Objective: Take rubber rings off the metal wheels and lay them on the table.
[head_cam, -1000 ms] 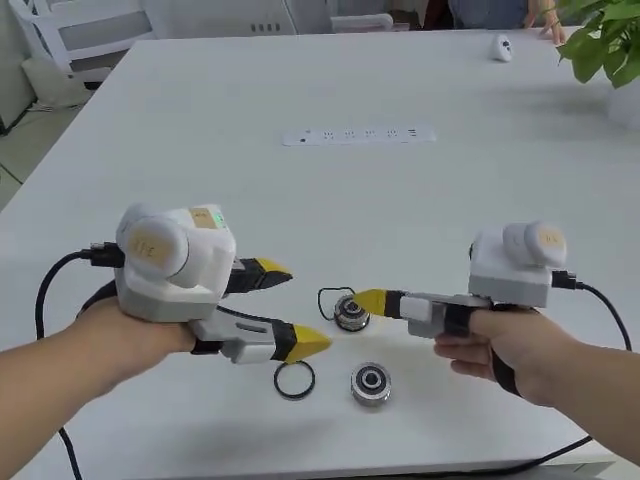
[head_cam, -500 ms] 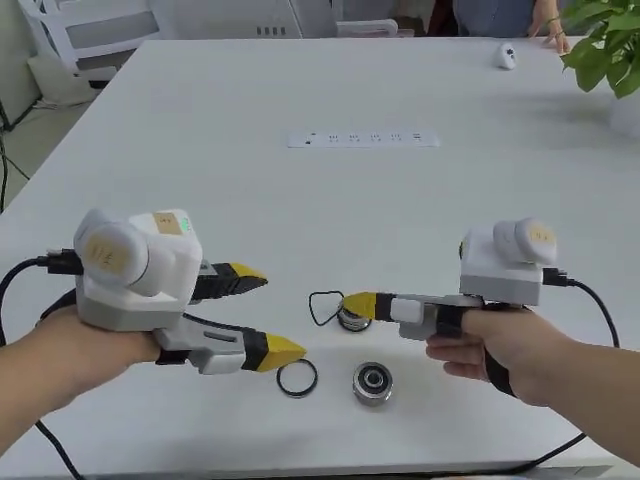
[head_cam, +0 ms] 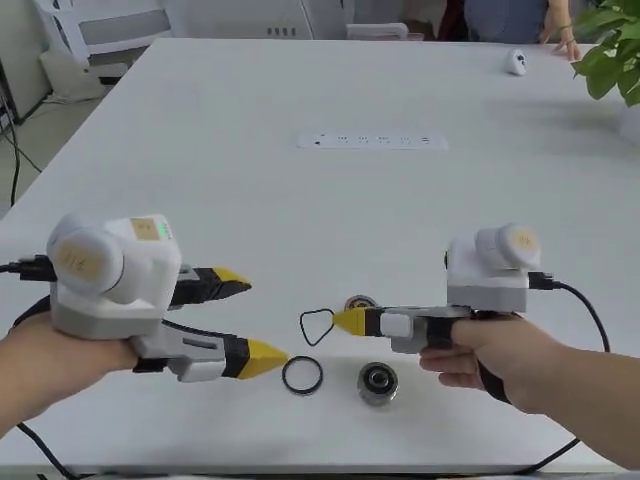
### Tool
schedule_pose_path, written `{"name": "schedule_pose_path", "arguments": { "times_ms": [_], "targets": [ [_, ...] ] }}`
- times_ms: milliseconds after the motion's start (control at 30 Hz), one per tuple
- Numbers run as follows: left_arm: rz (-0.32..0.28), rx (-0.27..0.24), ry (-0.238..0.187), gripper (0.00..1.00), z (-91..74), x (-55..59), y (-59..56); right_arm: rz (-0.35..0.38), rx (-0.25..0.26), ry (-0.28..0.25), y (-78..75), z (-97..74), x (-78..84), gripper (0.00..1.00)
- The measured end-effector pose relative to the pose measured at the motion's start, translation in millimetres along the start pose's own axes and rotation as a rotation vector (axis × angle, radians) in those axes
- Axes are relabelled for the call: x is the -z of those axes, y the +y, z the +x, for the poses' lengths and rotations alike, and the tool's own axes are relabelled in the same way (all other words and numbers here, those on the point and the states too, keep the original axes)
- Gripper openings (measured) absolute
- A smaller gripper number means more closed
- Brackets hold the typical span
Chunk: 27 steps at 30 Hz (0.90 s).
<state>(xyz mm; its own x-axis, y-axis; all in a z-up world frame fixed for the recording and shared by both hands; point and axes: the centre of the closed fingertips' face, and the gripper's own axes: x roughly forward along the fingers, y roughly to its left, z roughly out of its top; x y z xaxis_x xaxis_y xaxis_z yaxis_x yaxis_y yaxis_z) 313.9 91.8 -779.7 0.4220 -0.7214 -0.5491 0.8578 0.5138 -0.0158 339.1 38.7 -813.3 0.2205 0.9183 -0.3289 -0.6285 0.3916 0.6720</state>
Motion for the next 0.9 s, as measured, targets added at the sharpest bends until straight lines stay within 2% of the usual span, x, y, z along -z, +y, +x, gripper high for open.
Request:
{"name": "schedule_pose_path", "arguments": {
  "times_ms": [467,900],
  "targets": [
    [-0.017,-0.004,0.006,0.60,-2.9,7.9,-0.7,-0.017,0.012,0.112,-0.7,10.9,23.9,0.00],
    [-0.021,-0.005,0.016,0.59,-3.9,12.8,0.7,-0.042,0.046,0.181,-4.3,19.3,38.7,0.00]
  ]
}}
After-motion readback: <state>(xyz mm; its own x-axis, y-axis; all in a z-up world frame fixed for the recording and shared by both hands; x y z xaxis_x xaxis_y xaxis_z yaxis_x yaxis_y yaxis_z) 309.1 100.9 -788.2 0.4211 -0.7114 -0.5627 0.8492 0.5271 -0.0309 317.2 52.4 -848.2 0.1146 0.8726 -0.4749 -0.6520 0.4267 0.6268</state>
